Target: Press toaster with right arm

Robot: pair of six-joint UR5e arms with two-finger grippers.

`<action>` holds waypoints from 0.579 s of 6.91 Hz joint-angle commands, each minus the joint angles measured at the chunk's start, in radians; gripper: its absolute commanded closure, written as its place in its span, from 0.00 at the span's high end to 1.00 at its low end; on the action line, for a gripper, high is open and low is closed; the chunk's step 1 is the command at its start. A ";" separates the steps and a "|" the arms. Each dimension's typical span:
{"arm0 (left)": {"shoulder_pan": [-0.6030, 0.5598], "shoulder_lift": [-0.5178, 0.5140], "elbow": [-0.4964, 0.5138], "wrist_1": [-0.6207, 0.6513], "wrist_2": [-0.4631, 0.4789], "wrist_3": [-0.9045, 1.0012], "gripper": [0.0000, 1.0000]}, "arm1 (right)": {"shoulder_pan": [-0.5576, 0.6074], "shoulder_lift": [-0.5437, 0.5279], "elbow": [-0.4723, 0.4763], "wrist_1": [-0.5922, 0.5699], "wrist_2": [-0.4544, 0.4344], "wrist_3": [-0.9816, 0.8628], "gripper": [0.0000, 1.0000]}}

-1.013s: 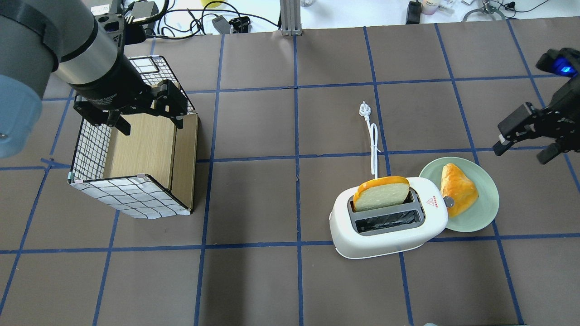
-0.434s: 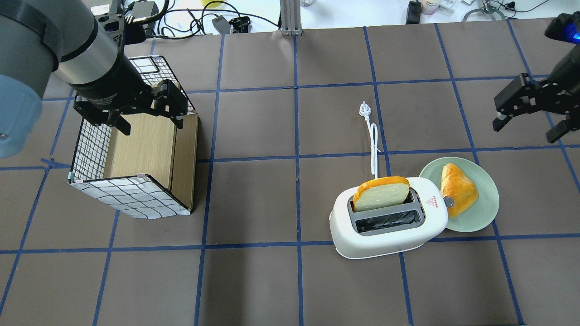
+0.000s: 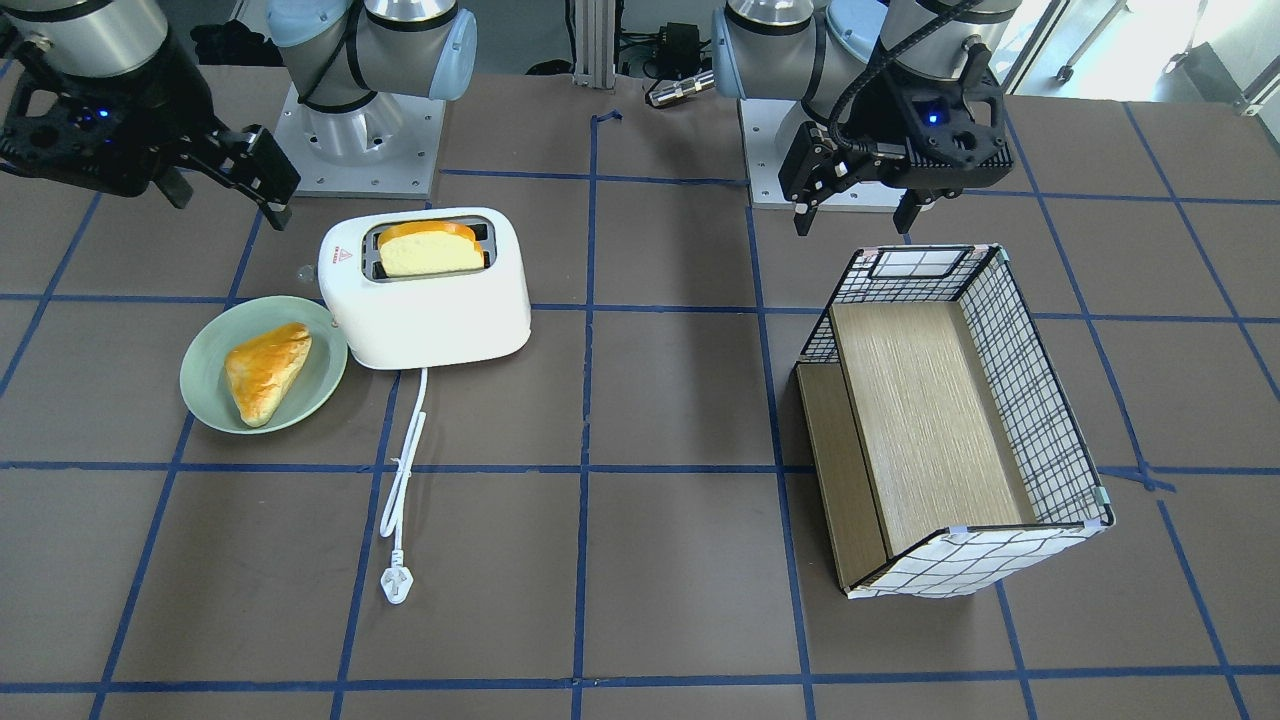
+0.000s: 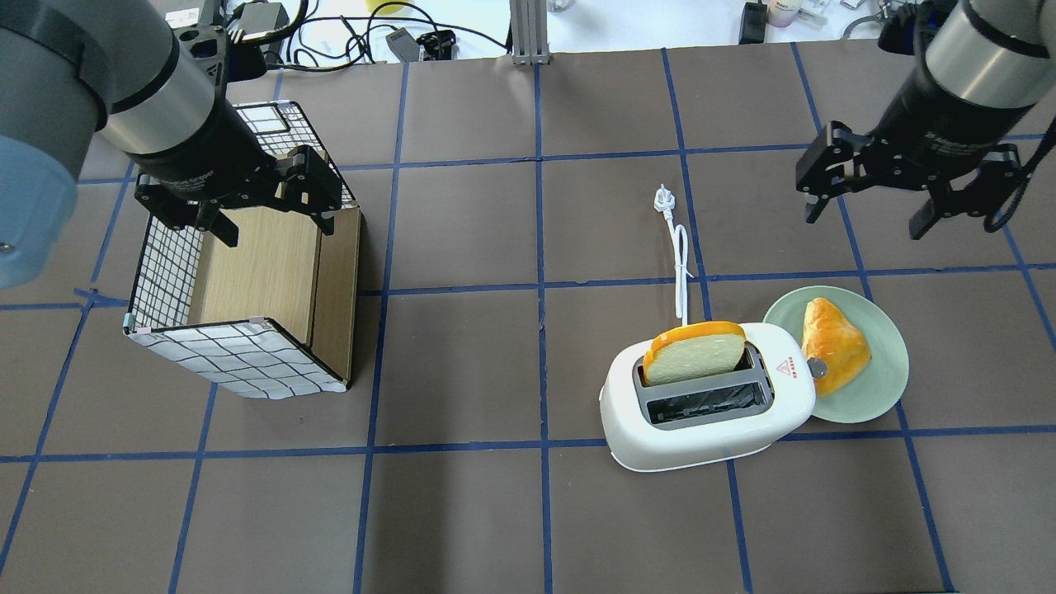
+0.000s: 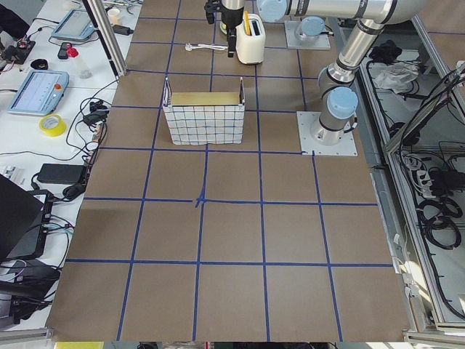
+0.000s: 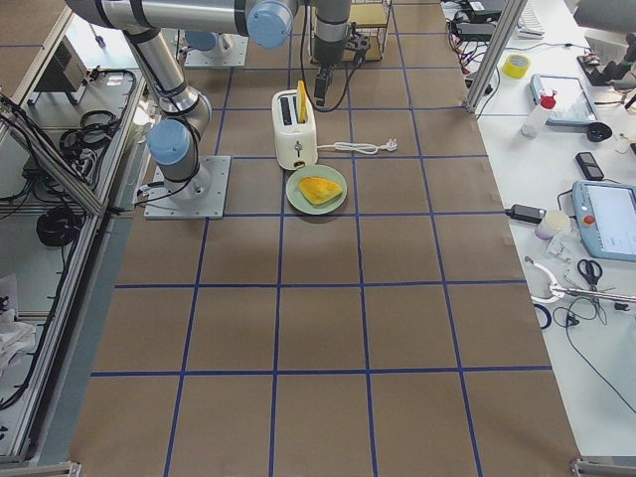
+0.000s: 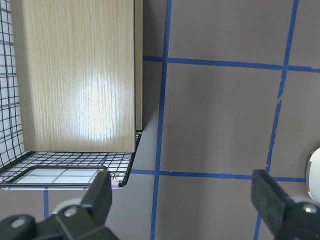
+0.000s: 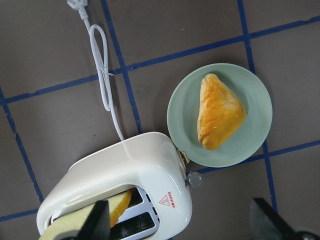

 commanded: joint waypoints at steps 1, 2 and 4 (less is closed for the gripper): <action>0.000 0.000 -0.001 0.000 0.000 0.000 1.00 | 0.098 -0.008 -0.044 -0.040 -0.002 0.061 1.00; 0.000 0.000 -0.001 0.000 0.000 0.000 1.00 | 0.101 -0.007 -0.049 -0.039 -0.003 0.063 1.00; 0.000 0.000 -0.001 0.000 0.000 0.000 1.00 | 0.119 -0.002 -0.043 -0.039 -0.002 0.109 1.00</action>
